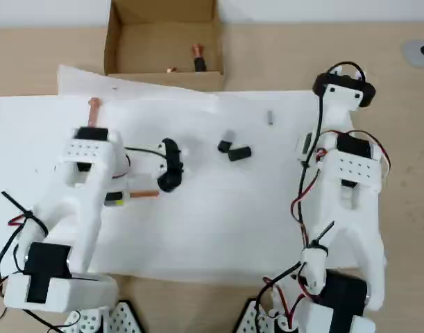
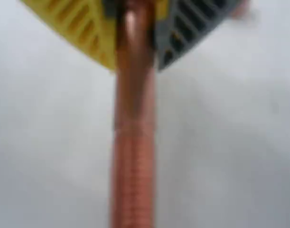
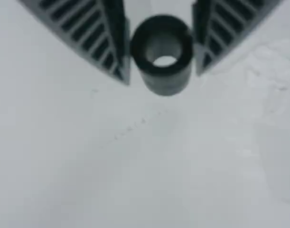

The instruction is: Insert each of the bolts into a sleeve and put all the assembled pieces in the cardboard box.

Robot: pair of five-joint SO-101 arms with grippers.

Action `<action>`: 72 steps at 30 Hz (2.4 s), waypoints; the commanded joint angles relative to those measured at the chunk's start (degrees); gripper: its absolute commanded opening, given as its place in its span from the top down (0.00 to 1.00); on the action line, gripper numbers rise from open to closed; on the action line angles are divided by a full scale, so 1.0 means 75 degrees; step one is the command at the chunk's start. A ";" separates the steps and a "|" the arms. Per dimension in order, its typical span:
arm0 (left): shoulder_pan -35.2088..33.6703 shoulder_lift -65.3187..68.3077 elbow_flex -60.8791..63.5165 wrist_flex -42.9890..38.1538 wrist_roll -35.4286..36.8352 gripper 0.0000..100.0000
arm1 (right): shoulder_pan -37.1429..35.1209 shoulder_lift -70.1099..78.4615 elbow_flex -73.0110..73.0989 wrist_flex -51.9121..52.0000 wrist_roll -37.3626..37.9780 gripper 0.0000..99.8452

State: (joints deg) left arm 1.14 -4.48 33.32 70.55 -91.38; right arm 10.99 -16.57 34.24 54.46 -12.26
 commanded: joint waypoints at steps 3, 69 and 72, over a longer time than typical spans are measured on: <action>0.0223 -0.0076 0.0387 -0.1196 0.0070 0.99 | -0.0205 -0.0029 -0.0557 -0.0141 0.0082 0.94; -0.0012 -0.0076 0.0129 -0.2438 2.1615 0.91 | -0.0193 -0.0076 -0.0615 -0.0176 0.1125 0.94; -0.0012 -0.0064 0.0152 -0.2438 2.1615 0.91 | -0.0193 -0.0064 -0.0674 -0.0164 0.1125 0.94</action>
State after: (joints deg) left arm 1.85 -4.48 34.37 52.79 70.46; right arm 9.93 -16.57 34.24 54.46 -4.53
